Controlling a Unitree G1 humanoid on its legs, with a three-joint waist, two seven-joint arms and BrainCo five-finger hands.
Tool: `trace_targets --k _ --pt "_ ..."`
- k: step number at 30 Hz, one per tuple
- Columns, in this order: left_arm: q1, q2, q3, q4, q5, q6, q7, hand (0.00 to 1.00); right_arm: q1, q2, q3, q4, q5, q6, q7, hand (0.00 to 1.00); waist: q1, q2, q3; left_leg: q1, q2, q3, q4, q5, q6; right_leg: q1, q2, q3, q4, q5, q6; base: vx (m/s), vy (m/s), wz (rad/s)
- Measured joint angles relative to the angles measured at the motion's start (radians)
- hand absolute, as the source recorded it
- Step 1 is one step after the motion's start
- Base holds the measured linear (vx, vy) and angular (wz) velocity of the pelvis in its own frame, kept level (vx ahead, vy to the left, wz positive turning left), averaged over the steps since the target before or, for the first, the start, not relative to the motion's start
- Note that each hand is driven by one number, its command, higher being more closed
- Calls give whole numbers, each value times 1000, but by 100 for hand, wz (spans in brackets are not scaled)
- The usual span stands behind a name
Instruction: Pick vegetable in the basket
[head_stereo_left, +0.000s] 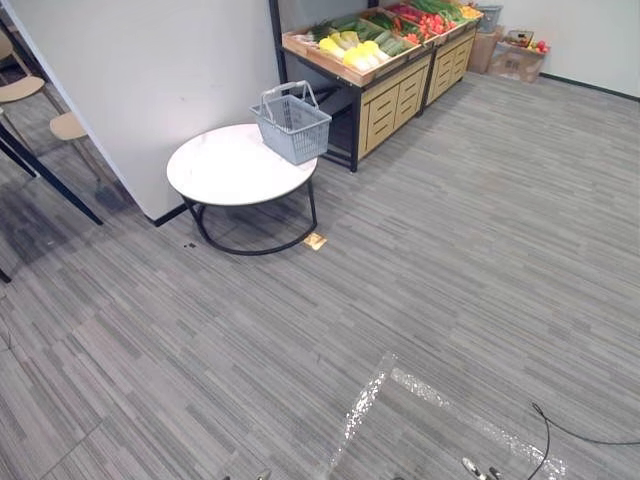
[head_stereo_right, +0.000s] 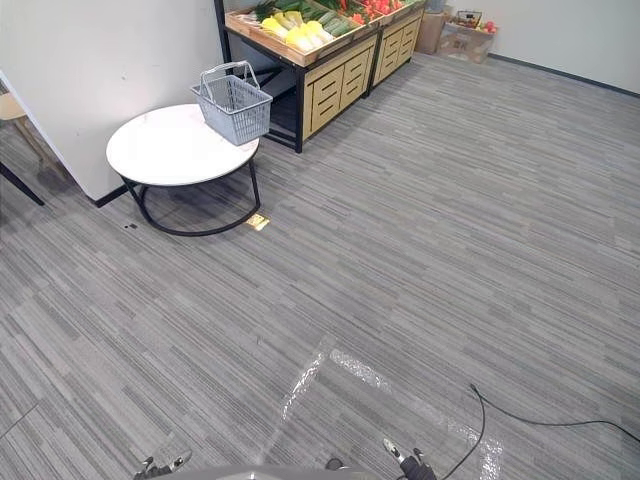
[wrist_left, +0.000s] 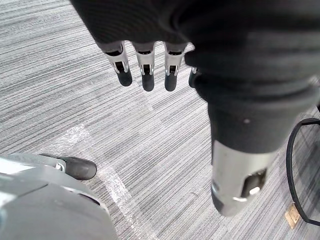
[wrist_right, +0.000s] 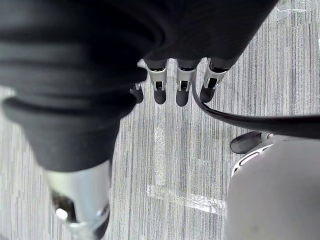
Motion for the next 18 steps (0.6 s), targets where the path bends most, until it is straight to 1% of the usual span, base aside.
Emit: trace_targets --k 3,5,6,7,8,9,10,11,12,13,14,15,16,17,18 --pt "0 0 0 0 0 0 1 0 0 1 -3 0 -16 -11 -1 0 0 -1 1 0 0 -1 0 0 0 1 0 -3 -1 0 0 -22 -19 1" --pt "-7 2 0 1 3 3 3 0 -2 0 -4 -2 -19 -14 -1 0 -1 -1 9 -8 2 -3 7 -1 -1 -17 -3 -9 47 -25 -26 -29 -27 6" --pt "-14 5 0 1 10 10 3 0 -8 -1 -6 -3 -40 -18 -2 0 -2 -4 23 -13 5 -7 18 -3 -4 -48 -11 -16 119 -62 -27 -27 -30 19" --pt "-24 15 0 2 12 20 1 0 -17 1 -5 -2 -72 -24 3 0 -3 -15 43 -27 5 -11 57 -18 -23 -76 -24 -26 198 -102 -27 -31 -30 22" --pt "-28 20 0 2 12 24 0 0 -21 2 -3 -2 -92 -27 5 0 -4 -22 50 -41 5 -9 89 -32 -26 -93 -31 -29 230 -119 -29 -42 -31 20" --pt "-35 23 1 1 11 31 0 0 -24 3 -1 -2 -97 -29 7 0 -4 -28 54 -71 10 -4 147 -61 -21 -113 -36 -31 267 -142 -34 -47 -45 7" --pt "-37 25 3 -6 9 42 -3 0 -28 -3 5 -2 -105 -32 6 0 0 -27 62 -120 27 3 260 -120 -23 -134 -34 -31 314 -177 -44 -44 -52 2" --pt "-35 25 4 -7 7 43 -6 0 -29 -12 11 -3 -110 -34 5 0 -1 -16 65 -140 39 9 306 -143 -28 -138 -31 -31 328 -193 -52 -34 -58 -1" --pt "-33 21 11 -8 5 44 -12 0 -29 -21 33 -8 -124 -35 4 0 -1 -8 68 -177 66 39 400 -172 -44 -139 -22 -33 344 -213 -65 -24 -50 3" --pt "-33 27 33 -11 0 44 -19 0 -29 -24 45 -11 -127 -35 4 0 -2 -10 70 -229 85 67 508 -172 -43 -137 -20 -35 345 -218 -74 0 -67 3" --pt "-27 13 76 -23 -1 45 -20 0 -27 -29 48 -17 -128 -35 2 0 -3 0 74 -320 131 96 699 -143 -26 -130 -10 -35 345 -221 -79 47 -53 -2" --pt "-20 -7 106 -31 -1 49 -20 0 -25 -35 53 -24 -130 -37 0 0 0 12 83 -364 160 96 810 -106 -32 -113 -2 -32 343 -223 -82 72 -30 -7" --pt "-16 -13 115 -35 -1 55 -18 0 -22 -36 54 -31 -130 -38 -3 0 3 14 89 -387 169 94 872 -76 -38 -100 -3 -28 343 -226 -88 104 10 -7" --pt "-4 -15 120 -36 0 63 -21 0 -20 -32 56 -42 -131 -47 -6 0 4 5 100 -431 170 82 948 -64 -39 -78 -13 -20 344 -240 -91 123 44 -7" --pt "6 -16 123 -38 0 65 -27 0 -23 -33 60 -42 -132 -54 -12 0 5 8 102 -434 157 77 923 -103 -34 -61 -22 -10 344 -246 -89 210 102 -23"
